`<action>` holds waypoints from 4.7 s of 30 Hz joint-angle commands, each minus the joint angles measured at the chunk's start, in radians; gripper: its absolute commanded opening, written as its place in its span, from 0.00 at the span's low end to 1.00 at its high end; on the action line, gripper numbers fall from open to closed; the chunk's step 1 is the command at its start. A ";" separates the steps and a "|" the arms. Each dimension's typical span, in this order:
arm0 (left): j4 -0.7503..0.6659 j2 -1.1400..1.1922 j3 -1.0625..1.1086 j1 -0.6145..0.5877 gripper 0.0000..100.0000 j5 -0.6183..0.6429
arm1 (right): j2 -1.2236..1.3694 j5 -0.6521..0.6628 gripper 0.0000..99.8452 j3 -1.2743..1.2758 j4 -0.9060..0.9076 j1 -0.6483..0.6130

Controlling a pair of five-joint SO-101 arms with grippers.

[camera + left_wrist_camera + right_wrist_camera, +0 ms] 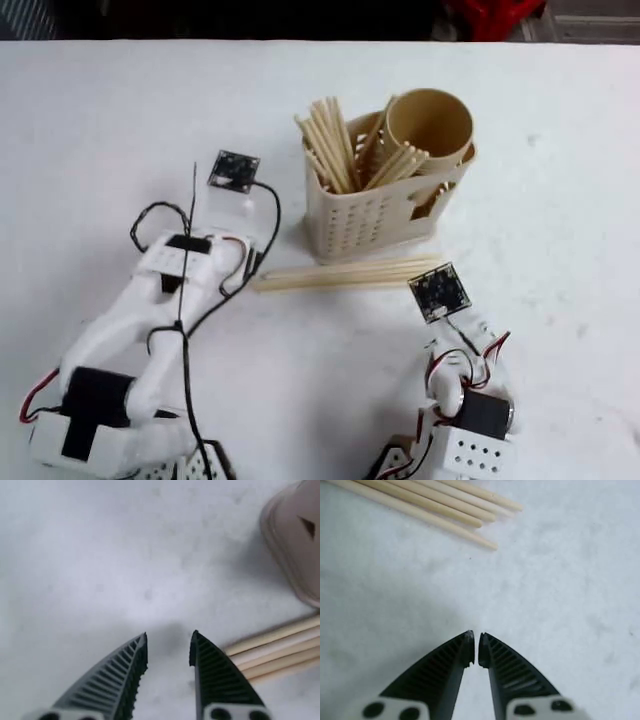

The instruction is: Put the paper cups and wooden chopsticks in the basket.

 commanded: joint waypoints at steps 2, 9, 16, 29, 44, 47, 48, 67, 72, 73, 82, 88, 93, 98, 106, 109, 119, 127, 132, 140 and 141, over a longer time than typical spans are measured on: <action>-0.014 -0.005 -0.058 0.019 0.16 0.015 | -0.007 0.009 0.03 0.009 0.007 0.007; -0.072 0.004 -0.086 0.107 0.16 0.106 | -0.007 0.009 0.03 0.009 0.007 0.007; -0.074 0.005 -0.041 0.171 0.16 0.097 | -0.007 0.009 0.03 0.009 0.007 0.005; 0.141 -0.004 -0.031 0.176 0.15 -0.095 | -0.007 0.009 0.03 0.009 0.007 0.007; 0.394 -0.131 -0.064 0.166 0.16 -0.187 | -0.012 0.011 0.03 0.009 -0.001 0.007; 0.451 -0.286 -0.100 0.148 0.16 -0.184 | -0.012 0.011 0.03 0.006 -0.036 0.008; 0.466 -0.349 -0.107 0.128 0.16 -0.183 | -0.012 0.011 0.03 0.006 -0.050 0.010; 0.064 -1.328 0.732 -0.587 0.16 -0.334 | 0.102 0.117 0.03 -0.477 0.119 -0.114; 0.141 -1.534 0.818 -0.599 0.16 -0.347 | 0.506 0.068 0.03 -0.735 0.130 -0.262; 0.163 -1.567 0.821 -0.599 0.16 -0.347 | 0.608 0.074 0.03 -0.778 0.134 -0.326; 0.321 -1.676 0.813 -0.599 0.16 -0.348 | 1.262 0.212 0.04 -1.043 0.134 -0.855; 0.324 -1.676 0.813 -0.599 0.16 -0.348 | 1.348 0.247 0.13 -1.002 -0.042 -0.943; 0.324 -1.676 0.813 -0.599 0.16 -0.348 | 1.422 0.358 0.17 -0.928 -0.220 -0.940; 0.324 -1.676 0.813 -0.599 0.16 -0.348 | 1.538 0.416 0.17 -0.919 -0.309 -0.924; 0.324 -1.676 0.813 -0.599 0.16 -0.348 | 1.695 0.448 0.17 -0.918 -0.406 -0.857; 0.324 -1.676 0.813 -0.599 0.16 -0.348 | 1.724 0.448 0.15 -0.918 -0.409 -0.851; 0.324 -1.676 0.813 -0.599 0.16 -0.348 | 1.742 0.342 0.02 -0.924 -0.409 -0.851; 0.324 -1.676 0.813 -0.599 0.15 -0.348 | 1.603 0.184 0.02 -0.916 -0.403 -0.851; 0.324 -1.676 0.813 -0.599 0.15 -0.348 | 1.569 0.166 0.02 -0.901 -0.407 -0.851; 0.324 -1.676 0.813 -0.599 0.15 -0.348 | 1.573 0.186 0.02 -0.878 -0.492 -0.834; 0.324 -1.676 0.813 -0.599 0.15 -0.348 | 1.572 0.184 0.02 -0.885 -0.507 -0.823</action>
